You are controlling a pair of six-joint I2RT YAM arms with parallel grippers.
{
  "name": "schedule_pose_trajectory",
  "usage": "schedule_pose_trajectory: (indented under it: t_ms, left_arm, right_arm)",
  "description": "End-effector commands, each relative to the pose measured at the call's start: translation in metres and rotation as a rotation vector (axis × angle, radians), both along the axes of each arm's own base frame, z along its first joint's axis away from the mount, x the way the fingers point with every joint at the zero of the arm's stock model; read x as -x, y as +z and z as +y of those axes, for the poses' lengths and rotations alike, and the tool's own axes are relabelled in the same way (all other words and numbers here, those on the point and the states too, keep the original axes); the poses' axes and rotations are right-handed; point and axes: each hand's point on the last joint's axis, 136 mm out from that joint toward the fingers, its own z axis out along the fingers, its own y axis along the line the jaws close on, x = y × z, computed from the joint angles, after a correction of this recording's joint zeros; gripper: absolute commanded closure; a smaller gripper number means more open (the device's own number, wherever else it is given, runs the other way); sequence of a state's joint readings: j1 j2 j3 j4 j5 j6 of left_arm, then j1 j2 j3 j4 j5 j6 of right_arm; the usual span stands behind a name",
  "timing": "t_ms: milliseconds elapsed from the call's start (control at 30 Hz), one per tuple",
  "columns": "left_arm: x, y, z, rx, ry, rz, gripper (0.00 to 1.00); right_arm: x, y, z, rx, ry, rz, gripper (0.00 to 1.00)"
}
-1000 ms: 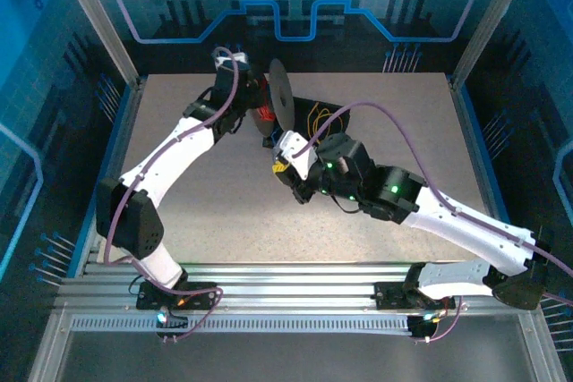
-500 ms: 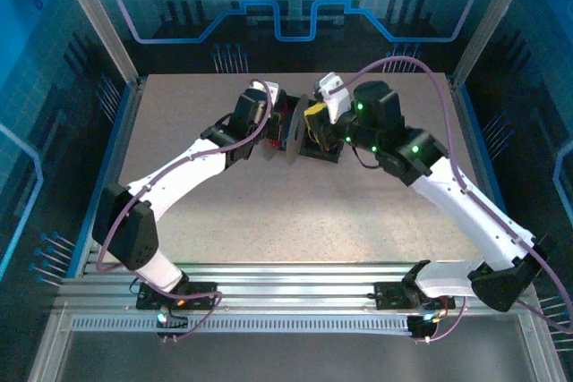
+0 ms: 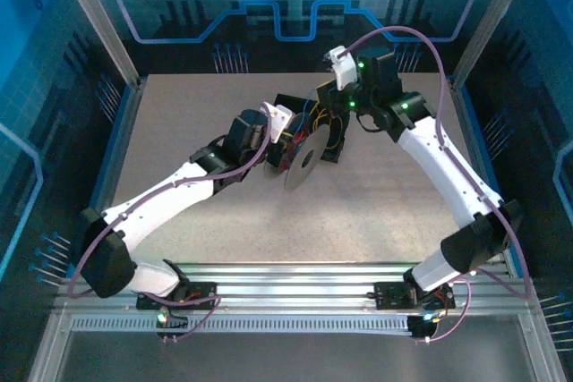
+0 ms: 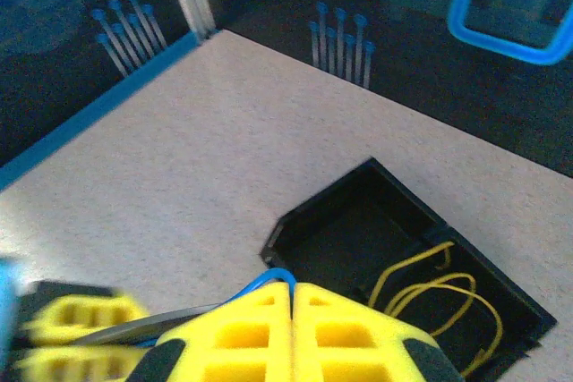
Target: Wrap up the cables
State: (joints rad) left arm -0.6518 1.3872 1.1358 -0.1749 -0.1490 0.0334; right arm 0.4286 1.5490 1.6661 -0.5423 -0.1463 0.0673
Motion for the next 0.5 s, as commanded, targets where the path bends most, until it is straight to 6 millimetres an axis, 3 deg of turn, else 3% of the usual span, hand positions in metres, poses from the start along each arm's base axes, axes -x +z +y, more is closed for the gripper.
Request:
schedule_pose_trajectory:
  t_ms: [0, 200, 300, 467]
  left_arm:
    - [0.016, 0.044, -0.007, 0.097, -0.079, -0.096, 1.0]
    - [0.033, 0.053, -0.005, 0.139, -0.12, -0.084, 1.0]
    - [0.041, 0.061, -0.005, 0.188, -0.144, -0.067, 1.0]
    - [0.048, 0.081, -0.002, 0.321, -0.187, -0.036, 1.0]
  right_arm:
    - [-0.02, -0.006, -0.025, -0.013, -0.076, 0.043, 1.0]
    - [-0.043, -0.051, -0.065, -0.049, -0.175, 0.163, 1.0]
    - [-0.043, -0.069, -0.068, -0.073, -0.167, 0.205, 1.0]
    - [-0.035, -0.082, -0.064, -0.093, -0.139, 0.213, 1.0]
